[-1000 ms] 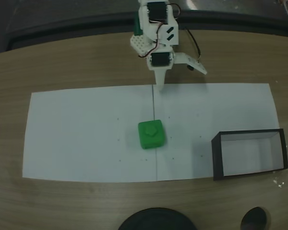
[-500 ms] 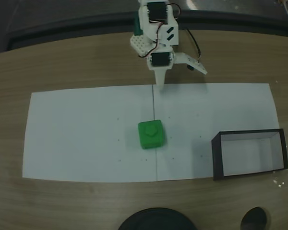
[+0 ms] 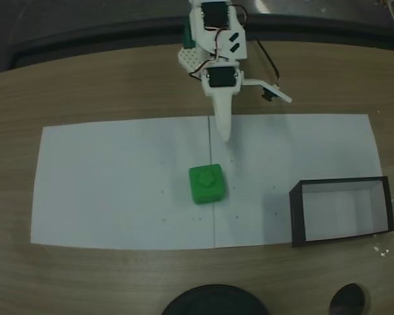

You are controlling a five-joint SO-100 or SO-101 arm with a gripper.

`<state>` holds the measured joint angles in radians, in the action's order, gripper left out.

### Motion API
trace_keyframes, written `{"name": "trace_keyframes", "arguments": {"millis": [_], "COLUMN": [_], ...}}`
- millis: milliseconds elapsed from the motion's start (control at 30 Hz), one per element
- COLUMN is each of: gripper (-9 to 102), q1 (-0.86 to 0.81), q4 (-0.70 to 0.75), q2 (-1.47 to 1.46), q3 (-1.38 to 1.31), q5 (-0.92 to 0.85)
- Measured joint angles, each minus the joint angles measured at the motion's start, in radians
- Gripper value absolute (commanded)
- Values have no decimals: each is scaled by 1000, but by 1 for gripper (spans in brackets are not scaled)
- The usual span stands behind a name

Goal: Grab a green square and put it in the box.

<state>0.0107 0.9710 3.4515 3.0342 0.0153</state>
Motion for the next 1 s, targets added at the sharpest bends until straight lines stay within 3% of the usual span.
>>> {"name": "trace_keyframes", "arguments": {"millis": [200,300,400,767,1000], "gripper": [29,35,40,40,40], "q1": [-66,-84,-89,-98,-97], "q4": [0,0,12,230,268], "q2": [-60,-199,-399,-1324,-1690], "q3": [-97,-172,-279,-879,-1164], "q5": [-2,-2,-2,-74,-74]}}
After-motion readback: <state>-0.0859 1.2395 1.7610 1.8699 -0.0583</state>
